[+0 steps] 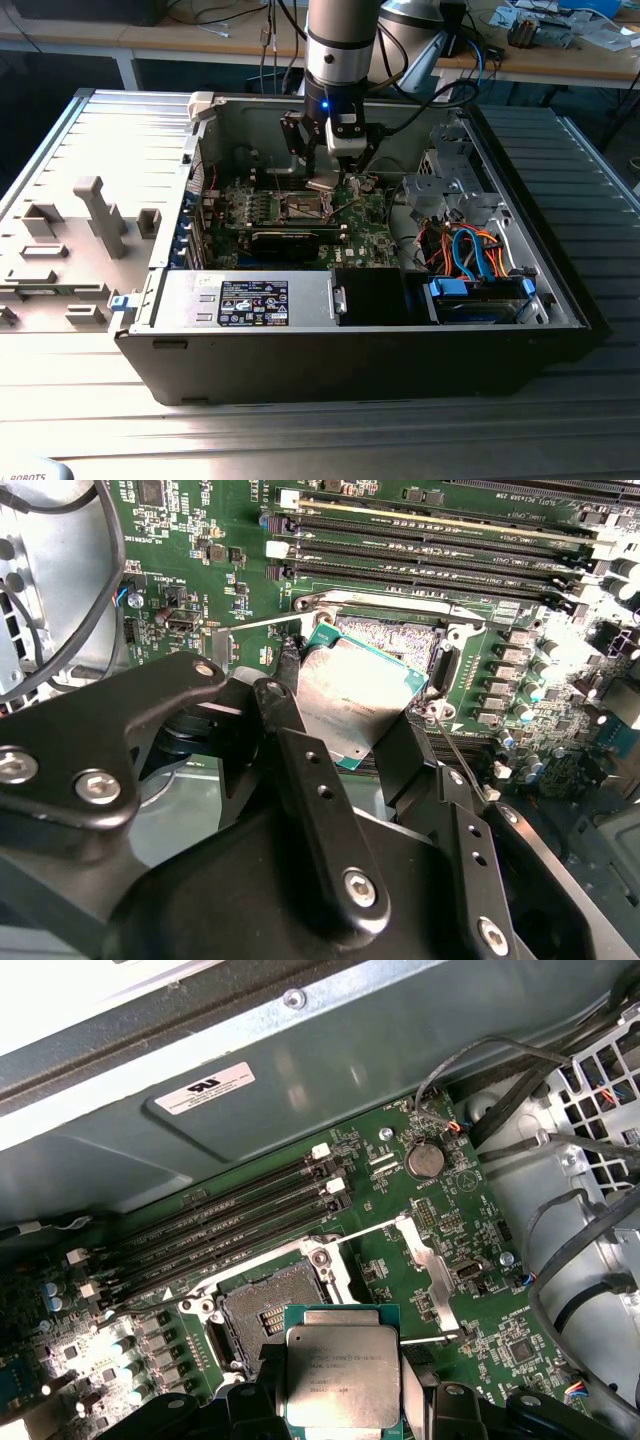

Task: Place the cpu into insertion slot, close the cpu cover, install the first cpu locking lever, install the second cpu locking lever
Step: 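Place the cpu into insertion slot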

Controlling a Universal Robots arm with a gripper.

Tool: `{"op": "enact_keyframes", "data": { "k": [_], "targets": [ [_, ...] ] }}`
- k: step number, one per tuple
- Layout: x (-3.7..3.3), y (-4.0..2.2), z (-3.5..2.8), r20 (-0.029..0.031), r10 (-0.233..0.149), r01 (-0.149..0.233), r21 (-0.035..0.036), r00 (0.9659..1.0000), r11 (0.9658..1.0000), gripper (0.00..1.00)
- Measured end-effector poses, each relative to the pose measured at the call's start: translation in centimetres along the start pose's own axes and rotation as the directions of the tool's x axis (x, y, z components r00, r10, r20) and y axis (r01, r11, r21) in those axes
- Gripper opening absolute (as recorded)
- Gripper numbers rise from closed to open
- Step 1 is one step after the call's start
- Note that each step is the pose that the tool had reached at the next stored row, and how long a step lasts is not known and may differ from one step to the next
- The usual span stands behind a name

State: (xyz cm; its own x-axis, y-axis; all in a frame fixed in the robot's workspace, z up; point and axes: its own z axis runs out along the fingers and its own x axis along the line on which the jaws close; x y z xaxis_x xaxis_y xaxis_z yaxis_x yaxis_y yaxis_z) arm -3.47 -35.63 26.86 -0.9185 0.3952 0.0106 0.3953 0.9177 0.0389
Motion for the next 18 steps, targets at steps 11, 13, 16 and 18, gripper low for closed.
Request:
{"op": "enact_keyframes", "data": {
  "k": [11,13,16,18],
  "targets": [
    [0.00,0.00,0.00,0.0009,0.022,-0.022,-0.0002,0.9998,0.9998,0.54],
    [0.00,-0.01,-0.01,0.0011,0.023,-0.023,0.0003,0.9997,0.9997,0.54],
    [0.00,0.00,0.00,0.0045,0.049,-0.049,0.0050,0.9988,0.9988,0.54],
    [0.00,0.00,0.00,0.0046,0.050,-0.050,0.0052,0.9988,0.9988,0.54]
  ]
}}
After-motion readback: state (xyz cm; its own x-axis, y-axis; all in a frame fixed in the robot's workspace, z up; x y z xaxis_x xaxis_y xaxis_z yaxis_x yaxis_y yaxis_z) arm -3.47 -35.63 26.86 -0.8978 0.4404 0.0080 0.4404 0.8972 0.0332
